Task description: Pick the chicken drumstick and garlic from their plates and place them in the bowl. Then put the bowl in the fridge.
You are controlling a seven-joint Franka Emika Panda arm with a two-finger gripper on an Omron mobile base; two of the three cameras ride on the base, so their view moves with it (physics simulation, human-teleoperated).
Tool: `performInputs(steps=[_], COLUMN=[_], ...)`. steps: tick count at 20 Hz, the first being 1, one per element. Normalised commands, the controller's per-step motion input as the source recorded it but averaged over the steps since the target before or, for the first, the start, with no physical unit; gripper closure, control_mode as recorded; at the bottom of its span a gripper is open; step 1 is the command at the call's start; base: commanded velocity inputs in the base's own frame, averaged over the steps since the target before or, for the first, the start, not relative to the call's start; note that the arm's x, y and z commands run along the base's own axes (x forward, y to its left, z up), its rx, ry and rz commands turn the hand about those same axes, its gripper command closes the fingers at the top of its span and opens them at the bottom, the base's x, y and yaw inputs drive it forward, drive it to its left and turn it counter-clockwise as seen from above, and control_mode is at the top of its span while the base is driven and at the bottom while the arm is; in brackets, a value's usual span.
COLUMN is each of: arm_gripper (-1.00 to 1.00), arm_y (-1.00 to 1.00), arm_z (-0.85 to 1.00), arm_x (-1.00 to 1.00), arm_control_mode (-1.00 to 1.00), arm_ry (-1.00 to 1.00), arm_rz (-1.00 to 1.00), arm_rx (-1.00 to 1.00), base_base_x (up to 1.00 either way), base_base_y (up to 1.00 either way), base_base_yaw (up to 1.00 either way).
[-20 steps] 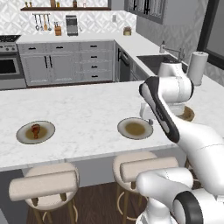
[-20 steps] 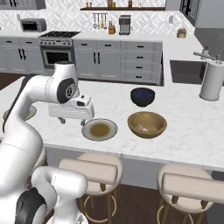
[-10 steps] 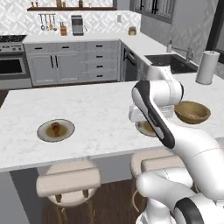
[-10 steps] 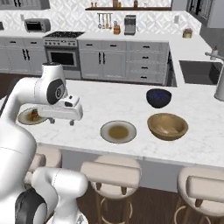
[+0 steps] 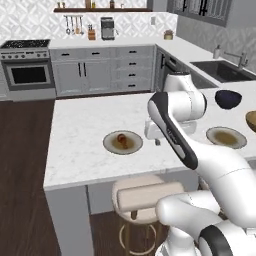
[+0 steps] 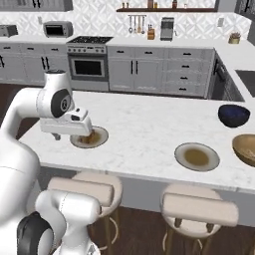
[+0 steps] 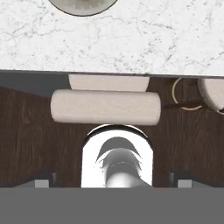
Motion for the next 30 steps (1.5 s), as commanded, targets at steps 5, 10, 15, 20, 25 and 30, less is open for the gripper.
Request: performInputs(steps=[5, 10, 15, 20, 25, 30], arm_gripper=[-1.0, -1.0, -1.0, -1.0, -1.0, -1.0], arm_y=[0.0, 0.0, 0.0, 0.0, -0.06, -0.18], arm_z=[0.0, 0.0, 0.0, 0.0, 0.0, -0.17], arm_x=[0.0, 0.0, 0.0, 0.0, 0.11, 0.79], arm_control_mode=[1.0, 1.0, 1.0, 1.0, -1.0, -1.0], arm_ry=[0.0, 0.0, 0.0, 0.0, 0.0, 0.01], arm_rz=[0.0, 0.0, 0.0, 0.0, 0.01, 0.11], arm_rx=[0.0, 0.0, 0.0, 0.0, 0.01, 0.04], base_base_x=[0.07, 0.19, 0.66, 0.38, 0.01, 0.0], base_base_y=[0.83, 0.15, 0.0, 0.0, 0.0, 0.0], base_base_yaw=[-0.13, -0.02, 0.0, 0.0, 0.0, 0.0])
